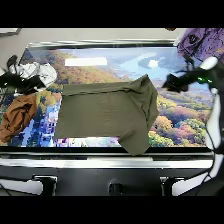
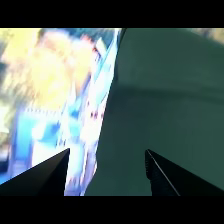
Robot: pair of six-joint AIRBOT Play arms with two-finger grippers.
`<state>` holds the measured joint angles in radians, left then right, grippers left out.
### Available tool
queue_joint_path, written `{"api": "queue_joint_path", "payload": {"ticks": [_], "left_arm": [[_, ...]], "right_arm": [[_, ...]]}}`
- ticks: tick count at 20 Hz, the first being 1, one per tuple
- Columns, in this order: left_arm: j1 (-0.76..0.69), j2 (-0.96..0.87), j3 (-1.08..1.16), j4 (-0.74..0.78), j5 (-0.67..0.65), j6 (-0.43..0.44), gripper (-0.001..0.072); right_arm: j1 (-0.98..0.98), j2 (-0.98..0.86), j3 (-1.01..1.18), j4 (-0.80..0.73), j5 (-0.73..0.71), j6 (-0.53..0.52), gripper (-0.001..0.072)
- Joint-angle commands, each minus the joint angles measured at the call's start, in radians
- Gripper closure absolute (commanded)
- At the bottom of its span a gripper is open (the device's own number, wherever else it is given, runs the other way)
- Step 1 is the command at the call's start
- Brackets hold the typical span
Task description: Fold the clothes and pants, and hang the long-sleeved shirts on hangers.
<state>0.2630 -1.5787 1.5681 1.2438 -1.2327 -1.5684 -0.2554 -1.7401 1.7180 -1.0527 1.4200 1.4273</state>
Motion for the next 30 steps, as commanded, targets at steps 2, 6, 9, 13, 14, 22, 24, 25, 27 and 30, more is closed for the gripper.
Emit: {"api": "queue_joint_path", "payload": {"ticks": [2, 6, 9, 13, 14, 22, 24, 25, 27, 30], "left_arm": [[0.079, 0.298, -0.459, -0.005, 0.047, 0.006, 0.0162], [0.079, 0.389, -0.647, 0.01, 0.068, 0.006, 0.0162], [0.078, 0.384, -0.649, 0.008, 0.036, 0.006, 0.0162], [0.079, 0.384, -0.647, 0.004, 0.037, 0.006, 0.0162], [0.078, 0.384, -0.647, 0.004, 0.036, 0.006, 0.0162], [0.083, 0.381, -0.642, 0.005, -0.063, -0.042, 0.0158], [0.113, 0.375, -0.647, -0.014, -0.087, -0.027, 0.0019], [0.141, 0.375, -0.658, -0.037, -0.084, 0.007, 0.0019], [0.222, 0.373, -0.71, -0.164, -0.047, 0.099, 0.0019], [0.301, 0.361, -0.813, -0.314, 0.003, 0.216, 0.0019]], "right_arm": [[-0.148, 0.247, -0.52, 0.12, 0.017, -0.121, 0.0274], [-0.151, 0.315, -0.852, 0.303, -0.137, -0.243, 0.0187], [-0.15, 0.316, -0.972, 0.367, -0.216, -0.308, 0.0188], [-0.15, 0.315, -1.034, 0.427, -0.273, -0.363, 0.0188], [-0.15, 0.315, -1.04, 0.44, -0.283, -0.369, 0.0188], [0.084, 0.27, -1.045, 0.486, -0.38, -0.361, 0.0312], [0.106, 0.267, -1.045, 0.495, -0.372, -0.362, 0.0625], [0.105, 0.27, -1.044, 0.507, -0.368, -0.361, 0.0681], [0.103, 0.294, -1.044, 0.518, -0.355, -0.36, 0.0682], [0.103, 0.353, -1.044, 0.517, -0.338, -0.344, 0.0682]]}}
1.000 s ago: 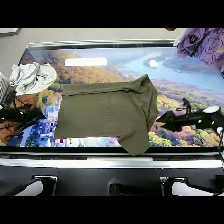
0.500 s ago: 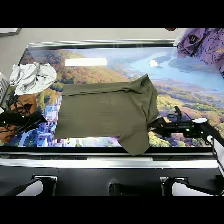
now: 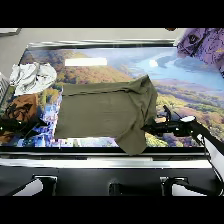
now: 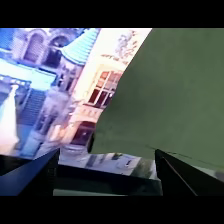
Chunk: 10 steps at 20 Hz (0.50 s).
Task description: Fold the clothes and pants, and hang the long-sleeved shirts on hangers.
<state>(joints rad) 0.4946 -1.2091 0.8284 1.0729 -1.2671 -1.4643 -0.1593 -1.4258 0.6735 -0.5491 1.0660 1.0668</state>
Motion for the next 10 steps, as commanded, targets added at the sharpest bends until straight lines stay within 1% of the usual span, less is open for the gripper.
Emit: {"api": "queue_joint_path", "payload": {"ticks": [1, 3, 7, 10], "left_arm": [[0.074, -0.014, -0.102, -0.16, 0.05, 0.129, 0.0019], [0.059, -0.033, -0.129, -0.166, 0.057, 0.155, 0.0019], [0.006, -0.112, -0.133, -0.165, 0.057, 0.145, 0.0019], [-0.04, -0.165, -0.133, -0.166, 0.08, 0.137, 0.0023]], "right_arm": [[0.007, 0.053, 0.001, 0.014, 0.016, 0.03, 0.0682], [0.007, 0.08, 0.001, 0.014, 0.018, 0.041, 0.0682], [0.007, 0.124, 0.001, 0.014, 0.021, 0.064, 0.0682], [0.007, 0.134, 0.001, 0.015, 0.058, 0.072, 0.0682]]}}
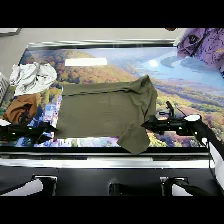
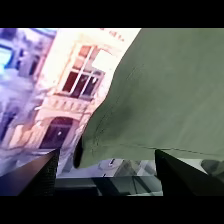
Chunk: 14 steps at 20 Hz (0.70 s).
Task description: Fold the clothes and pants, and hang the long-sleeved shirts on hangers.
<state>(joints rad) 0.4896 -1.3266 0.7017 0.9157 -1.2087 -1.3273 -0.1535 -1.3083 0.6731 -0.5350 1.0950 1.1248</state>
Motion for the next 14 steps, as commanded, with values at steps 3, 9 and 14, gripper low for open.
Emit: {"api": "queue_joint_path", "payload": {"ticks": [3, 9, 14], "left_arm": [[-0.084, -0.078, -0.004, -0.019, 0.072, -0.023, 0.0415], [-0.144, -0.034, 0.228, -0.149, 0.052, -0.007, 0.0695], [-0.181, 0.03, 0.815, -0.148, 0.047, -0.115, 0.0695]], "right_arm": [[0.001, 0.031, 0.001, 0.004, 0.055, 0.015, 0.0682], [0.001, 0.122, 0.192, -0.028, 0.054, 0.015, 0.0684], [0.001, 0.122, 0.745, -0.121, 0.06, 0.08, 0.0684]]}}
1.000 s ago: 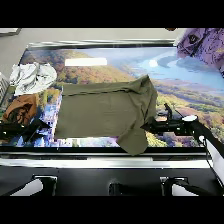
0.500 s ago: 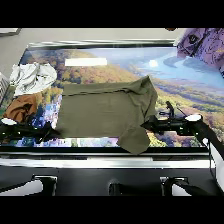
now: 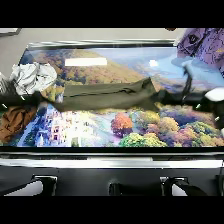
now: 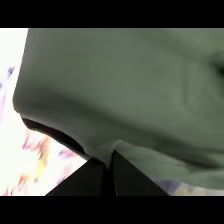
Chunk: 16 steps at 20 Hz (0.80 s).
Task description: Fold the clothes and pants, and hang the long-sleeved shirts on hangers.
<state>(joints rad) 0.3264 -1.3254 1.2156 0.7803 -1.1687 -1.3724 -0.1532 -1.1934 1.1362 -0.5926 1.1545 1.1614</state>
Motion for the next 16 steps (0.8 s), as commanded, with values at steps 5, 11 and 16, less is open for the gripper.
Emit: {"api": "queue_joint_path", "payload": {"ticks": [5, 11, 16], "left_arm": [[-0.012, 0.134, 0.802, 0.092, -0.035, -0.178, 0.0695], [-0.012, 0.466, 0.799, 0.429, -0.158, -0.303, 0.0695], [-0.012, 0.549, 0.731, 0.505, -0.207, -0.304, 0.0695]], "right_arm": [[0.001, 0.023, 0.864, -0.212, 0.206, 0.168, 0.0683], [0.001, 0.286, 0.974, -0.374, 0.254, 0.324, 0.0683], [0.001, 0.336, 0.974, -0.404, 0.279, 0.49, 0.0683]]}}
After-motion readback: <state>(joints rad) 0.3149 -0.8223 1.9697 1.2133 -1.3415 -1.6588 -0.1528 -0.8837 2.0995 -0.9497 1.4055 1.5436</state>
